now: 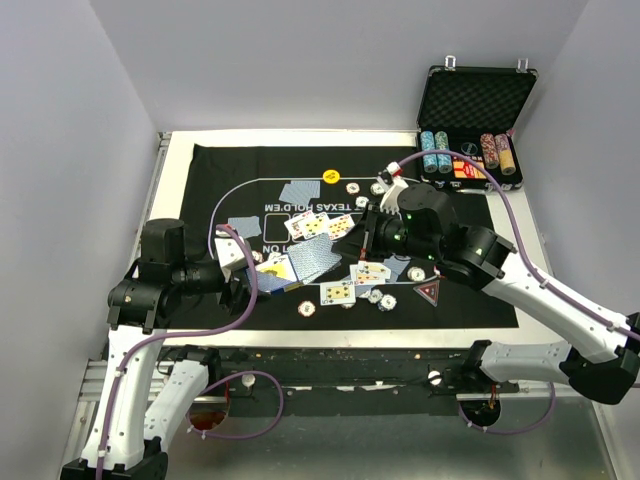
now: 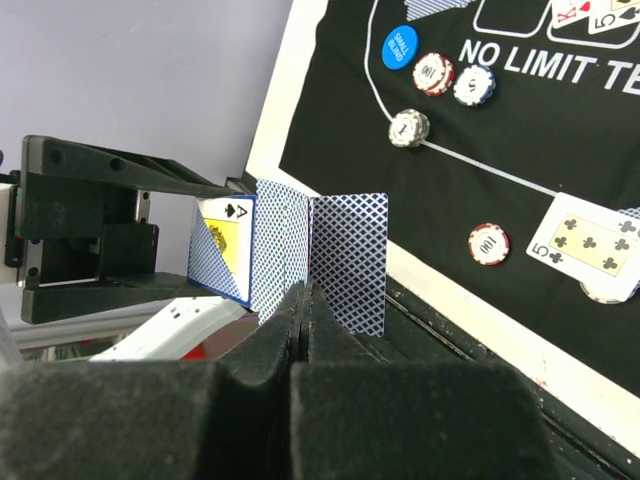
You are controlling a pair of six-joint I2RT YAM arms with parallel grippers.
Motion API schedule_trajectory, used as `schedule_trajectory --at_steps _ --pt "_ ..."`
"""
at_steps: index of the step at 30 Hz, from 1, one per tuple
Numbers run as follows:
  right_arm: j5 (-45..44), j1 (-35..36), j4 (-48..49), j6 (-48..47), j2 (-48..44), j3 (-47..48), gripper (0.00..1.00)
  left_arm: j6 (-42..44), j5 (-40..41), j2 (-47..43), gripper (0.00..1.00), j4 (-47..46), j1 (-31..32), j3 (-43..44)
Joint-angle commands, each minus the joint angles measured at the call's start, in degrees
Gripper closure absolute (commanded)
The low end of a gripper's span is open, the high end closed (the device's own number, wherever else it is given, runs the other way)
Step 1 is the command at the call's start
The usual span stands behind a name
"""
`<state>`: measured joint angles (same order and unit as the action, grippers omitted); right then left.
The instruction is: Distribute texas hold em gaming equipment
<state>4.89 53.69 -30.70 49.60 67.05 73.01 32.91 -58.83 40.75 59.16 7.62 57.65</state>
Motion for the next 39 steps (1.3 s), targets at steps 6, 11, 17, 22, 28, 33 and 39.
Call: schedule_trajectory --at_steps 6,11,17,22,28,33,39 --pt "-4.44 0.62 -1.83 -0.04 -1.22 -0.76 0.99 -0.91 -4.19 -0.50 0.81 -2.55 0.29 1.33" --pt "-8.74 0.62 -1.47 0.58 -1.65 -0.50 0.99 -0.91 -4.01 -0.67 0.81 -2.47 0.38 1.50" --pt "-11.21 0.62 -2.17 0.84 -1.83 0.02 0.99 -0.74 -4.01 -0.59 0.81 -2.29 0.21 1.50" --pt "-8.06 0.62 -0.33 1.37 -0.87 -0.85 0.99 -0.91 -3.93 -0.67 0.81 -2.38 0.38 1.68" --pt "-1.81 0.71 3.10 3.57 -0.43 -4.80 0.99 -0.83 -3.66 -0.76 0.81 -2.47 0.29 1.50" --pt "-0.40 0.98 3.02 3.40 -0.69 -6.48 0.99 -0.83 -3.75 -0.67 0.81 -2.73 0.21 1.41" --pt "-0.31 0.98 2.22 2.08 0.45 -4.73 0.96 -1.26 -3.93 -0.32 0.81 -2.99 0.29 1.68"
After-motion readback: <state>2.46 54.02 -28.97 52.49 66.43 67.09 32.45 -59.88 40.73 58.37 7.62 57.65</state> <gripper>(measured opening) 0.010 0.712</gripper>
